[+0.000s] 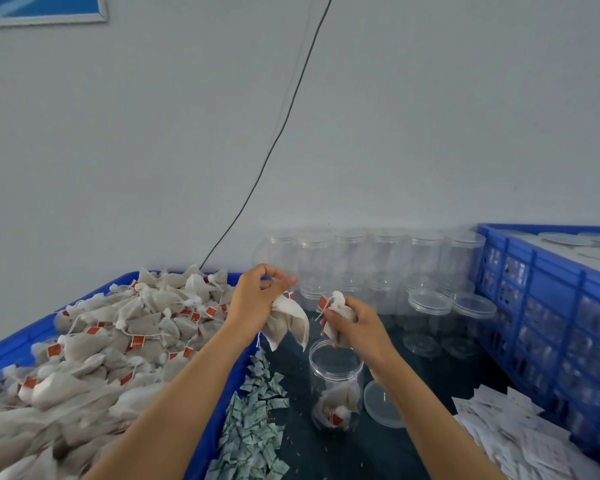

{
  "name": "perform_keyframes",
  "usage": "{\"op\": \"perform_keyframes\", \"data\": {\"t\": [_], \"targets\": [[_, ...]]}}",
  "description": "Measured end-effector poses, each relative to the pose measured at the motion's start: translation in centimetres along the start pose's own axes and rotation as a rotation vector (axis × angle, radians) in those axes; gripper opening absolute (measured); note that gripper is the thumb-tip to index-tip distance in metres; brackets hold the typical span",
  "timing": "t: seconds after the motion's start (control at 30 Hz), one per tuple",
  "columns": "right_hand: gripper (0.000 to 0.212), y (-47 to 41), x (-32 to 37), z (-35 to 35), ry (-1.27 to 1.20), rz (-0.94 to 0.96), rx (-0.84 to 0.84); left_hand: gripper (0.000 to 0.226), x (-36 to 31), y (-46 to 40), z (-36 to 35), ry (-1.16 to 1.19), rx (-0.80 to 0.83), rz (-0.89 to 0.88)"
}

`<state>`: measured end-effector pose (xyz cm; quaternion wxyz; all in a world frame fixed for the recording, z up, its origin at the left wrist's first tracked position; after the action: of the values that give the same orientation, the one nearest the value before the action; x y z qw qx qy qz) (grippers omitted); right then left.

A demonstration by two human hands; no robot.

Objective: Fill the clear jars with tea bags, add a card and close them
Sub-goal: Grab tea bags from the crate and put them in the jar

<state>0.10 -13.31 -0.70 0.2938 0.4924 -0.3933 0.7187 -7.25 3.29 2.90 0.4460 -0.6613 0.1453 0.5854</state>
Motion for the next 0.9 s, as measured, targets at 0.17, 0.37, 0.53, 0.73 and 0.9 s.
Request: {"op": "perform_keyframes", "data": {"t": [0.17, 0.37, 0.53, 0.73, 0.9], "targets": [[0.006, -0.8, -1.3, 0.5, 0.192, 0.026, -0.021, 0.03, 1.5, -0.5, -1.1, -0.086, -0.117, 0.047], [0.01, -0.8, -2.2, 1.0, 0.345, 0.117, 0.03, 0.029, 2.5, -0.3, -3.3, -0.142, -0.201, 0.051], [0.025, -0.1, -0.9, 1.4, 0.271, 0.194, 0.173, 0.029, 2.8, 0.1, -4.7, -0.178, -0.11, 0.029], [0.04, 0.1, -0.7, 0.2, 0.33, 0.213, 0.092, 0.028, 2.7, 0.7, -6.2, -0.05, -0.071, 0.015], [0.024, 0.3, -1.1, 0.2, 0.23, 0.218, -0.029, 0.05, 2.2, 1.4, -6.8, 0.096, -0.126, -0.074]]}}
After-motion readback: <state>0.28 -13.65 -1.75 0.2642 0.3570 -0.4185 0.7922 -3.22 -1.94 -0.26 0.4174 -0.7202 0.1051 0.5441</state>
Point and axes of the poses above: each hand's wrist, its own y-axis away from the middle knuckle, its own z-axis out of the back of the hand, x = y × z, the point moved 2 cm from there along -y, towards the middle knuckle, and after that the axes turned 6 degrees about y, right-handed, at the moved point
